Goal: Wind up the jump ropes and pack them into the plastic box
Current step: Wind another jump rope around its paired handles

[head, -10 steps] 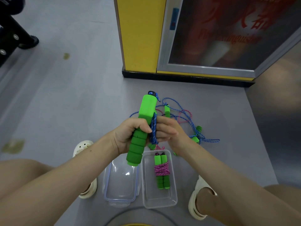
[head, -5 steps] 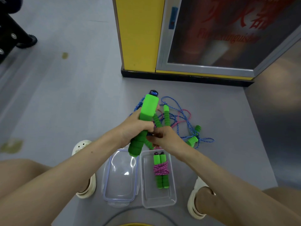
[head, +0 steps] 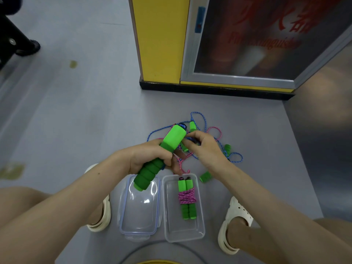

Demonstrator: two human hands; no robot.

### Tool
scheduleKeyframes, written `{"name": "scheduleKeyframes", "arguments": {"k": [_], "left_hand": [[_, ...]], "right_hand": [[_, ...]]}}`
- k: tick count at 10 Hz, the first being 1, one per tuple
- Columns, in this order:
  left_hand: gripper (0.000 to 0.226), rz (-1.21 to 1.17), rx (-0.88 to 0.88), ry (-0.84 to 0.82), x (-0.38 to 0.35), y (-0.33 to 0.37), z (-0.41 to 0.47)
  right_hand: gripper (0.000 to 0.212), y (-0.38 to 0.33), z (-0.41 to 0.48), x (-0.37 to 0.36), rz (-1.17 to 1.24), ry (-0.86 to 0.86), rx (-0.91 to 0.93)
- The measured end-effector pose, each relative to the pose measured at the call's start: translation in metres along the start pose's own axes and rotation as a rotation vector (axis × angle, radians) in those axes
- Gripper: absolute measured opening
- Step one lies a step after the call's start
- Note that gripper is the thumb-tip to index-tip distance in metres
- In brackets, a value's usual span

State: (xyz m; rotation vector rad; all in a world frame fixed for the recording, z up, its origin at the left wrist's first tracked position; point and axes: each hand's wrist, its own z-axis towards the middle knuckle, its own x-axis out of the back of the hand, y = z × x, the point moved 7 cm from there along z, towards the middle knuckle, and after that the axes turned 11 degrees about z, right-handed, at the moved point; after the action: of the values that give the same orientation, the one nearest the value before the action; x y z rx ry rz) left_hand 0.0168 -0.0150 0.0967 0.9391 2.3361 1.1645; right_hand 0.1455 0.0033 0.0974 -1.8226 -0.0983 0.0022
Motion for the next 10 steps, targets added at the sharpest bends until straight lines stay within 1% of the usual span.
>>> {"name": "scheduleKeyframes", "arguments": {"k": [1, 2, 3, 4, 5, 6, 7, 8, 9, 10], "left_hand": [[0.039, -0.190, -0.083, -0.122, -0.009, 0.008, -0.006], [0.050, -0.271, -0.164, -0.187, -0.015, 0.014, -0.009], [0.050, -0.418, -0.224, -0.281, -0.022, 0.022, -0.011], [0.049, -0.486, -0.310, -0.336, -0.027, 0.034, -0.012], [0.068, -0.598, -0.370, -0.279, -0.022, 0.042, -0.004], [0.071, -0.696, -0.370, -0.137, -0.011, 0.043, 0.002], [0.067, -0.684, -0.309, 0.108, 0.002, 0.039, 0.002], [0.052, -0.342, -0.221, 0.344, 0.015, 0.033, 0.000], [0.036, 0.044, -0.096, 0.408, 0.019, 0.027, -0.001], [0.024, 0.189, -0.016, 0.421, 0.022, 0.020, -0.001]], "right_hand": [[0.004, -0.001, -0.001, 0.000, 0.121, -0.015, -0.011], [0.005, -0.004, -0.003, -0.004, 0.163, -0.033, -0.052], [0.006, 0.002, -0.004, -0.004, 0.259, -0.037, -0.077], [0.017, -0.018, -0.005, -0.006, 0.258, -0.151, 0.193], [0.024, -0.005, -0.016, -0.022, 0.693, -0.310, -0.006], [0.019, 0.020, -0.010, -0.038, 0.038, -0.205, -0.067], [0.034, 0.022, -0.014, -0.037, 0.161, -0.172, -0.212], [0.020, 0.022, -0.013, -0.039, 0.114, -0.233, -0.211], [0.015, 0.015, -0.013, -0.031, -0.047, -0.242, -0.143], [0.016, 0.010, -0.006, -0.018, -0.211, -0.153, -0.081]]}}
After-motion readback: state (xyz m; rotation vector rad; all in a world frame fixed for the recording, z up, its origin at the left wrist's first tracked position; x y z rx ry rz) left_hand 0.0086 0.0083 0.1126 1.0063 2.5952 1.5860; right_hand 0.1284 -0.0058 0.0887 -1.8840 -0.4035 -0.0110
